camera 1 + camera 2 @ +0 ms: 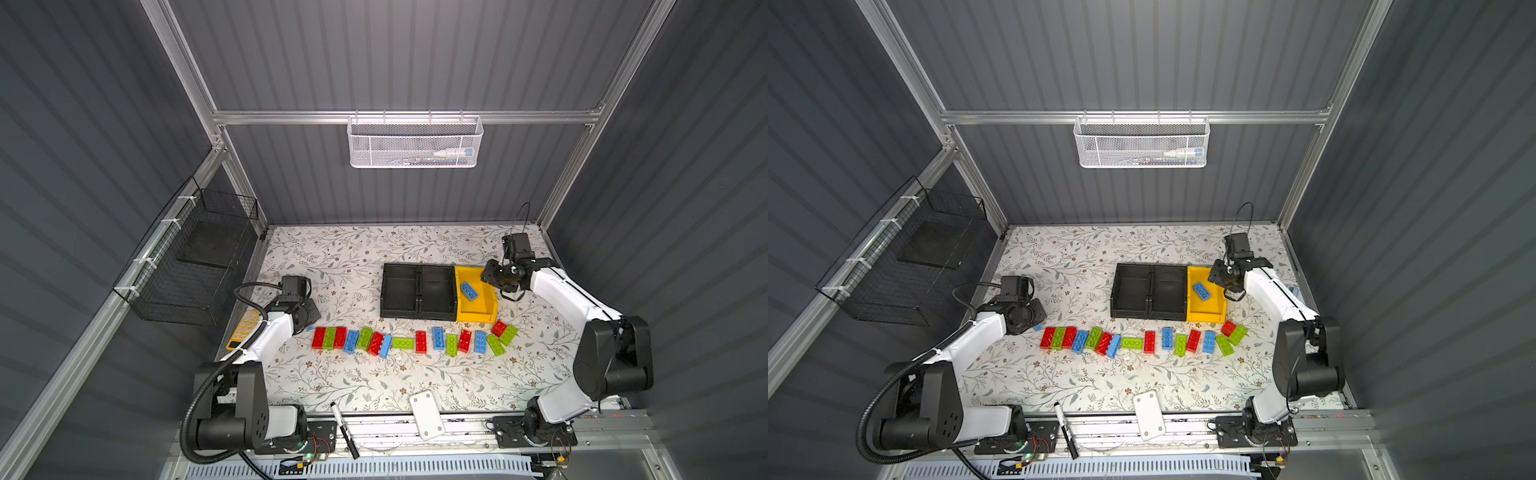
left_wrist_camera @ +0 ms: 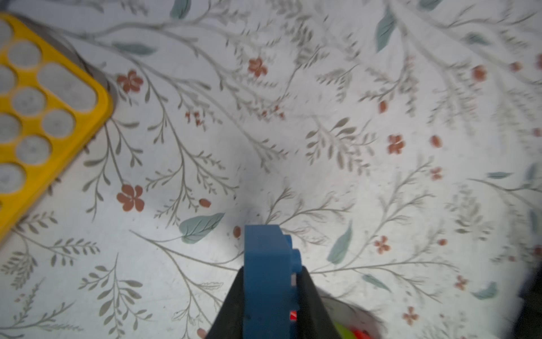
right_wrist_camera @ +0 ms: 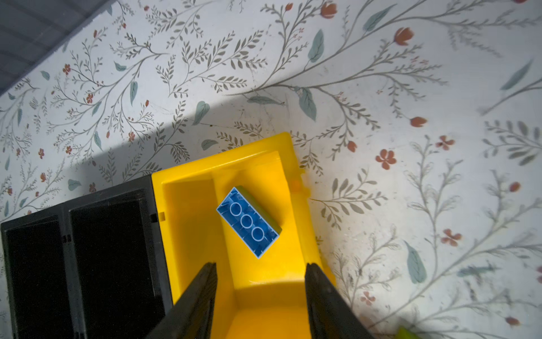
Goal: Sort the legos into containers by color
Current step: Pick up the lego from the middle-left of the table, then place the lego in the container.
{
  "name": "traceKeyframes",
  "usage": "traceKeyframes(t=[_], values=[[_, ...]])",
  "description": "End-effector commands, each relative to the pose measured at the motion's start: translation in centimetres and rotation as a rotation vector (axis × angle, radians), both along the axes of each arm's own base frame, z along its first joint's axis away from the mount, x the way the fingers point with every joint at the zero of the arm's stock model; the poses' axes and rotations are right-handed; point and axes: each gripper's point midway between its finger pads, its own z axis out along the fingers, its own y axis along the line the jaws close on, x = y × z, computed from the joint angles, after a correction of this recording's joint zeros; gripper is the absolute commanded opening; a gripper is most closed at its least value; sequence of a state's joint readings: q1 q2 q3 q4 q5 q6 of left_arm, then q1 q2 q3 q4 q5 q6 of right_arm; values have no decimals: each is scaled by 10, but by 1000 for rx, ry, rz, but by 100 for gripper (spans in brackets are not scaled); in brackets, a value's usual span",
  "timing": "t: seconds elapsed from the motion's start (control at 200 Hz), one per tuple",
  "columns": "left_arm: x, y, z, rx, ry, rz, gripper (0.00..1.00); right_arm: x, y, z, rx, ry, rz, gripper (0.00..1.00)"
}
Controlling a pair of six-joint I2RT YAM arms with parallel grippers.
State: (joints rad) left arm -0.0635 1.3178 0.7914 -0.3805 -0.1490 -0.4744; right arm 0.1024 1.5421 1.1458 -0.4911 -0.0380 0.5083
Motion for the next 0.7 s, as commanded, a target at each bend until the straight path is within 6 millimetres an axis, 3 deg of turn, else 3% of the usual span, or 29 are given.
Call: traceKeyframes(t=[0.0,0.19,0.405,0.42,0.58,0.695], values=[[24,-31,56,1,-150,-130,0,-26,-28,-6,-11,40,-91,51],[54,-118,110,18,-273,-363,0,-65,-68,-11,58,34,-273,51],[72,-267,146,82,-395,-736,0,-100,-85,-27,113,51,-379,51],[76,-277,157,73,-420,-753,0,-101,-85,-28,116,52,-384,51],[73,-388,158,-38,-463,-980,0,-117,-84,-41,151,79,-420,51],[65,-449,135,-95,-435,-1097,0,-125,-79,-49,171,105,-410,51]])
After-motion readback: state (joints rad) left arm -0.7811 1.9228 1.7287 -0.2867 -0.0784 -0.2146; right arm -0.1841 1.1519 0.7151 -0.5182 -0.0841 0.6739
